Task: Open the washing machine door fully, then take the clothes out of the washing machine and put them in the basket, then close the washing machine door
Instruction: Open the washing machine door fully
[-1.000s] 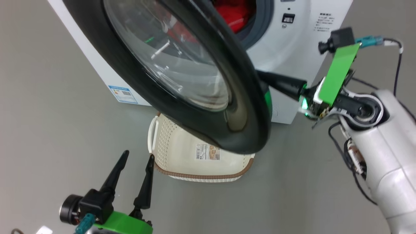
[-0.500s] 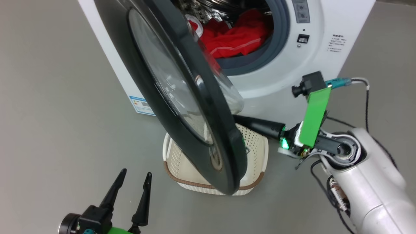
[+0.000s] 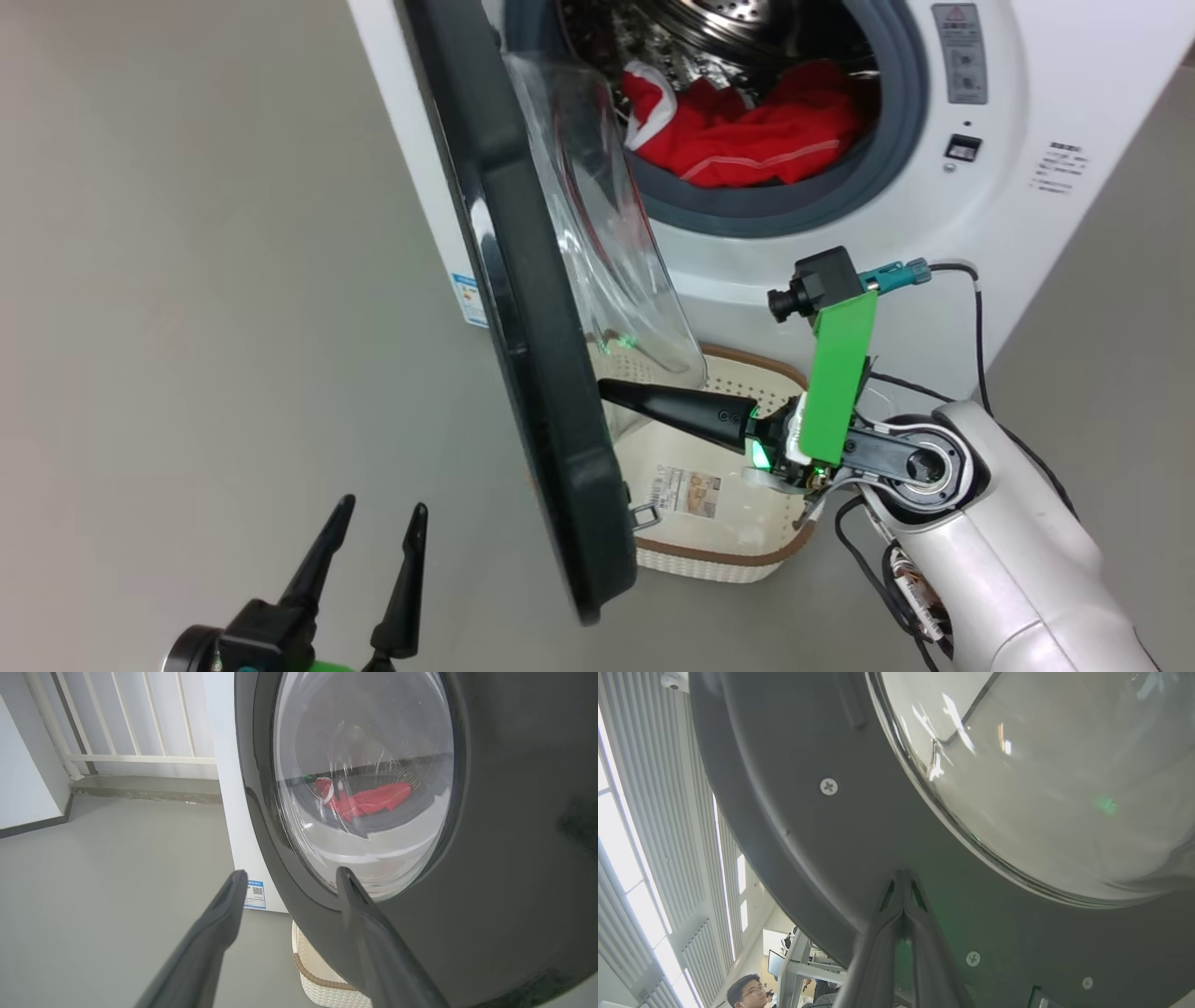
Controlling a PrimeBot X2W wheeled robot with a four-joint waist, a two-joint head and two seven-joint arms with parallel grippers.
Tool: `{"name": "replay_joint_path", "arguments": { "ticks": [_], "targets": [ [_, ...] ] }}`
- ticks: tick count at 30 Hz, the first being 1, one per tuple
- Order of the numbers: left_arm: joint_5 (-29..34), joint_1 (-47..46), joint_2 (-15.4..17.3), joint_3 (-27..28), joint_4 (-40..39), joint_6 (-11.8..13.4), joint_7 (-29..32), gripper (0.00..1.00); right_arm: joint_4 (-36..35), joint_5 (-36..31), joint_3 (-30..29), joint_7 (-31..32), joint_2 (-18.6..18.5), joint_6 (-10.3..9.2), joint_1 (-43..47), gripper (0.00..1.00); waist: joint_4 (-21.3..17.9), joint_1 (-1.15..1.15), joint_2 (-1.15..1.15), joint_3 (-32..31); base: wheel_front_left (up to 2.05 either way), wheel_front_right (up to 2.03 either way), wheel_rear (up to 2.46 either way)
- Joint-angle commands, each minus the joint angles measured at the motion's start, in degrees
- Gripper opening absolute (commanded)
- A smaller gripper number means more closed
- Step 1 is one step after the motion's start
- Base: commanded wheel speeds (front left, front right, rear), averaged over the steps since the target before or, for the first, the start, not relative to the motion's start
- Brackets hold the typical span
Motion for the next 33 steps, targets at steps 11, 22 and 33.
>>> {"name": "replay_joint_path", "arguments": {
  "ticks": [11, 22, 33],
  "targets": [
    [-0.1, -1.1, 0.3, 3.4, -1.2, 0.6, -0.7, 1.0, -1.0, -1.8, 2.5, 0.9, 4.3, 0.1, -0.3, 0.0, 5.7, 0.0, 0.0, -0.1, 0.0, 0.0, 0.0],
    [-0.5, -1.4, 0.3, 4.0, -0.7, 1.6, -0.7, 1.0, 0.1, -1.9, 3.5, 0.4, 5.5, 0.1, -1.3, 0.0, 9.2, 0.0, 0.0, -0.1, 0.0, 0.0, 0.0],
    [-0.7, -1.2, 0.3, 4.9, -1.0, 2.1, -0.7, 1.0, 0.7, -1.4, 4.6, -0.5, 5.8, 0.1, -2.5, 0.0, 10.0, 0.0, 0.0, 0.2, 0.0, 0.0, 0.0]
  ]
}}
